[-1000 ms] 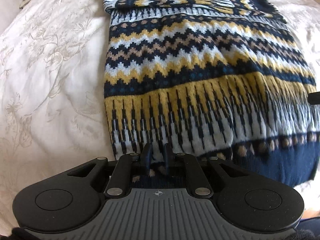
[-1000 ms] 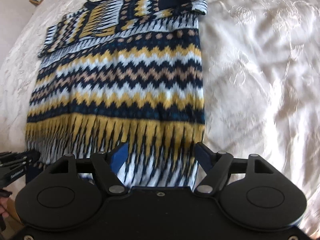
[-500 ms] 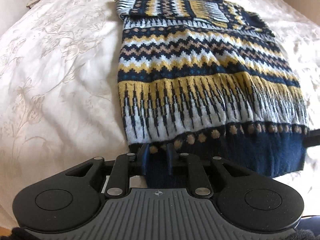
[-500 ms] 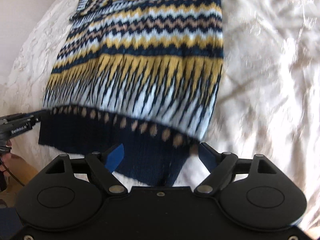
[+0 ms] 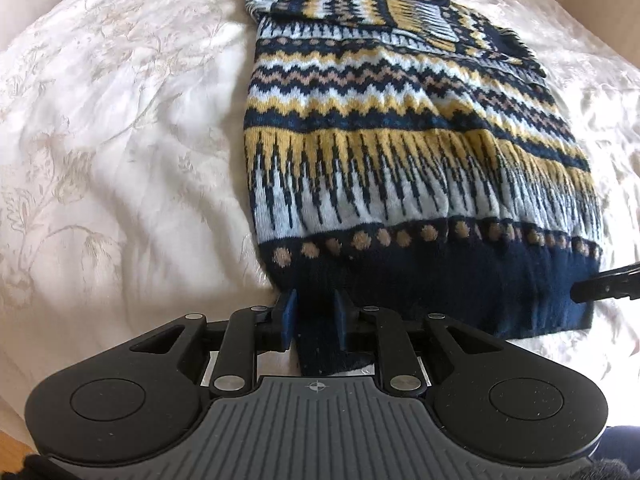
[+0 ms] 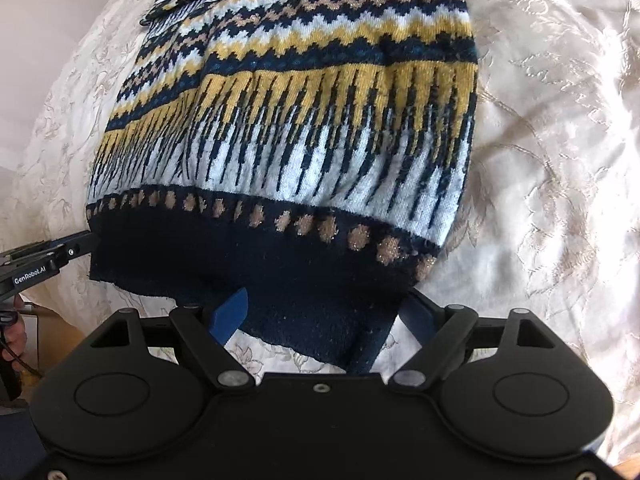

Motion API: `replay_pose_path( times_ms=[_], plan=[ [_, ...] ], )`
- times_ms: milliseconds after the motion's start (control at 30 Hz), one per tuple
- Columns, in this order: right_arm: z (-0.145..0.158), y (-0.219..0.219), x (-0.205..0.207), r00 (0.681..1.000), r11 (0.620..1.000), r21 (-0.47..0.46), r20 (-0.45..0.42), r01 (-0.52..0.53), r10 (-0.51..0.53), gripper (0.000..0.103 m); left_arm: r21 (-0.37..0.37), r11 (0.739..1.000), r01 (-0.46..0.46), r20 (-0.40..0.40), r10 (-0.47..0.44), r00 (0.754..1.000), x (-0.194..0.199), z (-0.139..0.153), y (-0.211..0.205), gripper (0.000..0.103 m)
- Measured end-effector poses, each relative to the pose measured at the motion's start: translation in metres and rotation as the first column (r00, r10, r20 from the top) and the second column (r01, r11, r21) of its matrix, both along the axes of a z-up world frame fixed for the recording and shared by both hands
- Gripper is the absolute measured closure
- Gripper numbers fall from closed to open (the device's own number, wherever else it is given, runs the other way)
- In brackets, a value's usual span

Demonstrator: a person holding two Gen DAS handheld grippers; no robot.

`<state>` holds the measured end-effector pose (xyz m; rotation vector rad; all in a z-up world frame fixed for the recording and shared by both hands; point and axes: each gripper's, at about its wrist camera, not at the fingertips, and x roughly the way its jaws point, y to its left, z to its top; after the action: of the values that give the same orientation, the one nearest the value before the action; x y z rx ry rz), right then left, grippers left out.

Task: Fold small clothes
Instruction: 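Grasp the navy hem ribbing with both grippers, then lift the hem with both grippers and fold it toward the collar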

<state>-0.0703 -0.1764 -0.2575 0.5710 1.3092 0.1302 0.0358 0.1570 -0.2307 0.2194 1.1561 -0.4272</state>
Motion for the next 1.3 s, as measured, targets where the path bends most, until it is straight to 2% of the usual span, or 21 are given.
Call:
replay_pose_path(
  times_ms=[100,167,267,400,600,700,1000,1167,1300],
  plan=[
    [-0.003,-0.003,0.001,1.0,1.0,0.013,-0.003,0.012,-0.012,0.018,-0.029,0.999,-0.034,-0.022,0.033,0.999,0.003,-0.002,0.005,0.078],
    [-0.004,-0.004,0.0,1.0,1.0,0.017,-0.003,0.014,-0.014,0.018,-0.057,0.997,-0.056,-0.046,0.053,0.998,0.006,-0.003,0.009,0.067],
    [-0.005,-0.003,0.001,1.0,1.0,0.015,-0.005,0.004,-0.004,0.018,-0.058,0.996,-0.065,-0.038,0.062,0.997,0.004,-0.003,0.012,0.06],
    [-0.005,-0.001,0.002,1.0,1.0,0.009,-0.008,-0.015,0.015,0.017,-0.046,0.997,-0.063,-0.01,0.063,0.998,0.0,-0.001,0.014,0.058],
    [-0.007,0.0,0.008,0.999,1.0,0.016,-0.03,-0.012,0.012,0.017,-0.113,0.993,-0.038,-0.071,0.03,0.997,0.003,-0.007,0.007,0.054],
    [-0.008,0.0,0.01,0.999,1.0,0.016,-0.041,-0.01,0.011,0.017,-0.109,0.994,-0.019,-0.079,0.011,0.997,0.006,-0.013,-0.002,0.051],
    [-0.011,-0.001,0.011,0.998,0.999,0.011,-0.059,0.038,-0.038,0.019,-0.111,0.992,-0.061,-0.146,0.044,0.988,0.017,-0.03,-0.007,0.043],
    [-0.013,0.0,0.011,0.997,0.999,0.004,-0.064,0.052,-0.051,0.018,-0.114,0.986,-0.122,-0.185,0.099,0.978,0.022,-0.035,-0.014,0.024],
    [-0.016,0.002,0.016,0.995,0.999,-0.003,-0.083,0.049,-0.049,0.016,-0.087,0.983,-0.161,-0.198,0.141,0.97,0.025,-0.039,-0.025,0.011]
  ],
)
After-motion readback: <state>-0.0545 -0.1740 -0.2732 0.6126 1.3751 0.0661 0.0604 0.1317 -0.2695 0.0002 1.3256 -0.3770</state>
